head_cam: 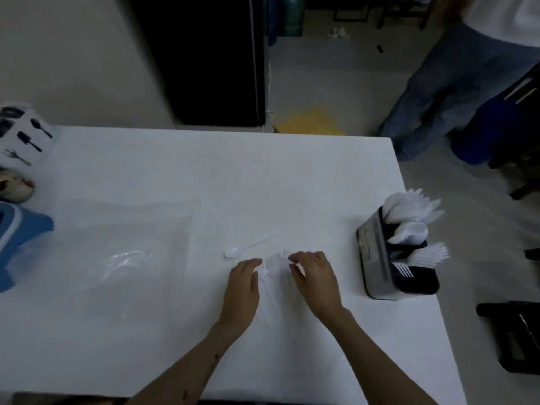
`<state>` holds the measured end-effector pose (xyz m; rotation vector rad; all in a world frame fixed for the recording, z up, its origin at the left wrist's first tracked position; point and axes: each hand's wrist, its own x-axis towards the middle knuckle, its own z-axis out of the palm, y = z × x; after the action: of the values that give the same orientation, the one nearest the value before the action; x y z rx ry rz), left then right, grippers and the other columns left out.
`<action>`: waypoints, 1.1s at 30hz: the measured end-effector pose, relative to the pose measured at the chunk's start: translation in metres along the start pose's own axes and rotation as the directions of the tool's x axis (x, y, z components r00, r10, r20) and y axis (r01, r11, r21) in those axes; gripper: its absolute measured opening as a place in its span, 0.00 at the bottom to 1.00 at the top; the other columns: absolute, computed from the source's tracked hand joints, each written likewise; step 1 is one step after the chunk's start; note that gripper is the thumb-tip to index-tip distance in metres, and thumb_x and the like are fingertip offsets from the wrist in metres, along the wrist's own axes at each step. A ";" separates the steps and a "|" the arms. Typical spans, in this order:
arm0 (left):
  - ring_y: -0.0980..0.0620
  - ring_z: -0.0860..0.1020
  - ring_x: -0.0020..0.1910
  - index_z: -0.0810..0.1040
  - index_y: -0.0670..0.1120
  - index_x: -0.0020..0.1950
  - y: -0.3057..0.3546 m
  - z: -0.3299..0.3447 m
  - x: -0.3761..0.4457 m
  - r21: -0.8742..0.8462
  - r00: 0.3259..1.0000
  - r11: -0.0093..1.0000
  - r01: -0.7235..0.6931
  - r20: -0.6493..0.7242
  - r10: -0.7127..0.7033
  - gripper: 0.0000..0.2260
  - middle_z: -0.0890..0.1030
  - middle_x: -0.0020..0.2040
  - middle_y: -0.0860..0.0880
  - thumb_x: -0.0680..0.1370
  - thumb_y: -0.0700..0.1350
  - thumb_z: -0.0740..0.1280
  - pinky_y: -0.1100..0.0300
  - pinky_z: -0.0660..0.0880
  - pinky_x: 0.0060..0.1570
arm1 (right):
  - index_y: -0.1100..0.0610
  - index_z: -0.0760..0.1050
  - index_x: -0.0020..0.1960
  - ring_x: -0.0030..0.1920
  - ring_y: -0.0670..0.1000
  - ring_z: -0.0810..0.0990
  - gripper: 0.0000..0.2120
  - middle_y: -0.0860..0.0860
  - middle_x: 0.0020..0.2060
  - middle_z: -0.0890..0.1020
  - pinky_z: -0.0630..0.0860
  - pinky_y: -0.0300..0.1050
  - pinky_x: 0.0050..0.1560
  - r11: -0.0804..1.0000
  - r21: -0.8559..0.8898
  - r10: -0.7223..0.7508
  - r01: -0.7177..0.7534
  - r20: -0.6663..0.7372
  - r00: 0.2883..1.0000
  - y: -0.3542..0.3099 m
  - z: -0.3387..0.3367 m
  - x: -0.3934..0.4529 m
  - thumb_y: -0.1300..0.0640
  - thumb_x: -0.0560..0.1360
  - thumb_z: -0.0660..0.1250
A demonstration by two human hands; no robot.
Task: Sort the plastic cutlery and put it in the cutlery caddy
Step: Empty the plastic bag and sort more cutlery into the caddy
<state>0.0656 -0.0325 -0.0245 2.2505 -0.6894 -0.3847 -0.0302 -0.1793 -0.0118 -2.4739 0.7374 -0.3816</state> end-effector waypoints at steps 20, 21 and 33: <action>0.63 0.57 0.72 0.72 0.44 0.69 -0.077 -0.036 -0.019 0.076 0.932 0.982 -0.175 0.334 0.141 0.16 0.66 0.73 0.53 0.82 0.41 0.57 0.79 0.45 0.67 | 0.58 0.74 0.59 0.57 0.60 0.74 0.14 0.57 0.57 0.77 0.72 0.53 0.53 0.889 -0.437 -0.032 0.137 0.238 0.971 -0.036 0.085 0.076 0.67 0.74 0.67; 0.63 0.57 0.71 0.73 0.44 0.69 -0.077 -0.037 -0.018 0.050 0.931 0.987 -0.154 0.343 0.128 0.16 0.67 0.73 0.53 0.82 0.41 0.57 0.80 0.46 0.67 | 0.58 0.75 0.57 0.56 0.60 0.74 0.12 0.57 0.55 0.78 0.71 0.53 0.53 0.885 -0.440 -0.048 0.152 0.239 0.970 -0.034 0.084 0.077 0.66 0.74 0.67; 0.53 0.76 0.51 0.80 0.46 0.55 -0.006 -0.044 0.025 -0.615 0.771 0.473 0.631 0.429 -0.470 0.12 0.80 0.53 0.50 0.81 0.49 0.59 0.59 0.70 0.52 | 0.55 0.81 0.53 0.43 0.44 0.80 0.06 0.47 0.45 0.84 0.75 0.33 0.45 0.944 0.285 0.092 -0.166 0.257 0.962 -0.079 0.035 -0.009 0.55 0.77 0.69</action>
<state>0.1082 -0.0180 -0.0006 1.5641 0.1784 -1.0305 0.0105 -0.1035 0.0026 -2.1194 0.6793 -0.1289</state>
